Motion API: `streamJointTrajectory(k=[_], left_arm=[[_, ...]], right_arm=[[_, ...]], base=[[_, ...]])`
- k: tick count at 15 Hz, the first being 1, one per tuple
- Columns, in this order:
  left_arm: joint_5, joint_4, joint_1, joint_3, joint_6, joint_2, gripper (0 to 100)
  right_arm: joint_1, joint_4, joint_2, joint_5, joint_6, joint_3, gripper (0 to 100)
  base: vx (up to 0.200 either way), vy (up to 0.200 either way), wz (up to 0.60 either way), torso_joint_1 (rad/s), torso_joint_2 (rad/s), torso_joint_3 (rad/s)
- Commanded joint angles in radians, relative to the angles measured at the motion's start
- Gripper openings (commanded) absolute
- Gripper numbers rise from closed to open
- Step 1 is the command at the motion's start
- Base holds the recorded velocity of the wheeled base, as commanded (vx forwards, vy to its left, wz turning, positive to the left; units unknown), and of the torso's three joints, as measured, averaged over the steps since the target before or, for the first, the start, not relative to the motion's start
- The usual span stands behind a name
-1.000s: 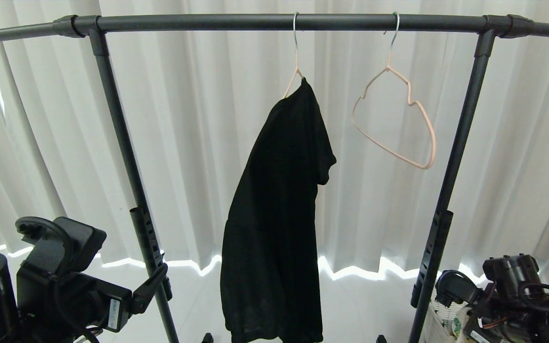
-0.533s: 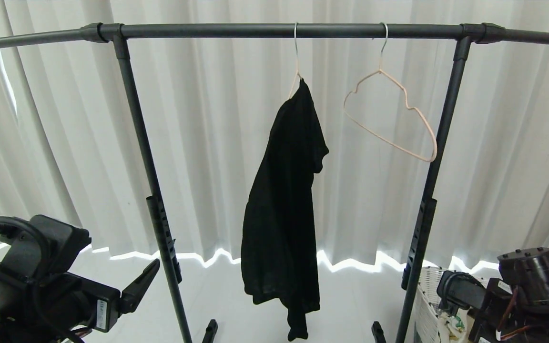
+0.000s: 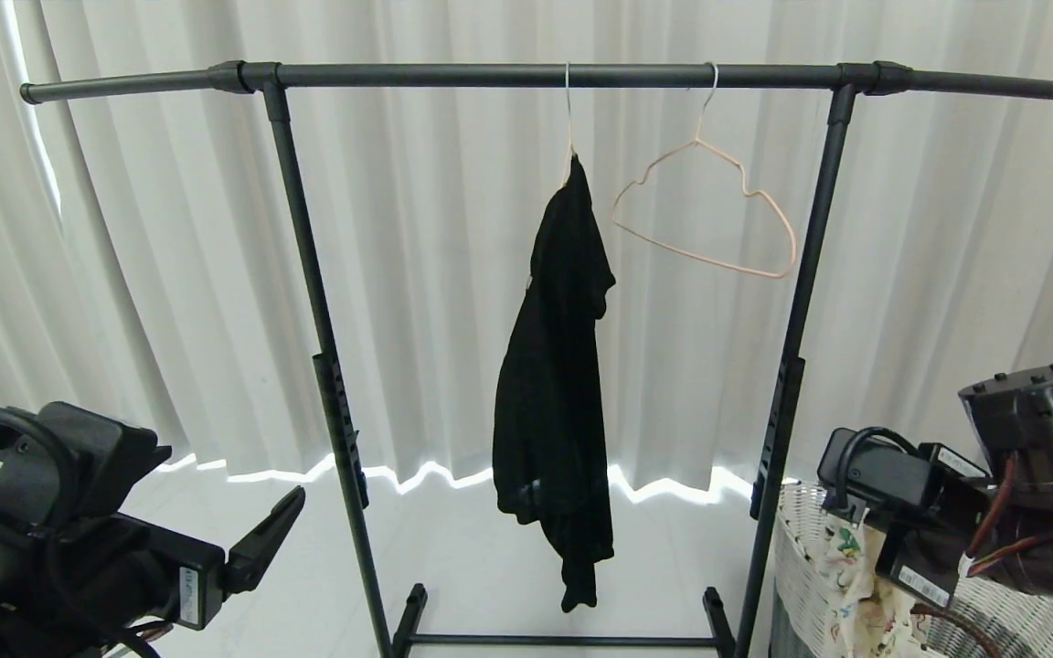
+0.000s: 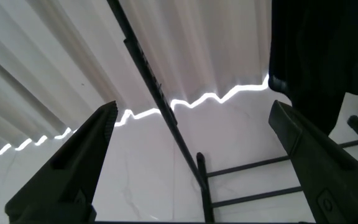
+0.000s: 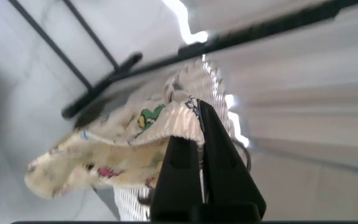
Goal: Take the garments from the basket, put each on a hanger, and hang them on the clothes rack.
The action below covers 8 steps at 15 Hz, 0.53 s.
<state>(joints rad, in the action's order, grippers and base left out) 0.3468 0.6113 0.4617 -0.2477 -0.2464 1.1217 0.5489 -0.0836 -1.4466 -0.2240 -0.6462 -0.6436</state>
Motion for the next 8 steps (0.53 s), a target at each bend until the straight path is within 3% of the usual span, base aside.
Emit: streamJointTrajectory(k=[1, 4, 6, 8], left_arm=[[0.0, 0.001, 0.02, -0.013, 0.001, 0.001, 100], [-0.002, 0.001, 0.066, -0.018, 0.001, 0.009, 100], [0.0, 0.001, 0.072, -0.019, -0.002, 0.01, 100], [0.0, 0.001, 0.072, -0.021, -0.002, 0.01, 100]], right_arm=[[0.077, 0.074, -0.001, 0.0, 0.046, -0.113, 0], [0.151, 0.137, -0.038, 0.0, 0.123, -0.223, 0], [0.158, 0.139, -0.051, 0.0, 0.126, -0.258, 0], [0.164, 0.139, -0.058, 0.0, 0.126, -0.281, 0]], base=[[0.0, 0.0, 0.0, 0.0, 0.0, 0.0], [0.0, 0.0, 0.0, 0.0, 0.0, 0.0], [0.0, 0.0, 0.0, 0.0, 0.0, 0.0], [-0.2, 0.0, 0.0, 0.002, 0.0, -0.005]])
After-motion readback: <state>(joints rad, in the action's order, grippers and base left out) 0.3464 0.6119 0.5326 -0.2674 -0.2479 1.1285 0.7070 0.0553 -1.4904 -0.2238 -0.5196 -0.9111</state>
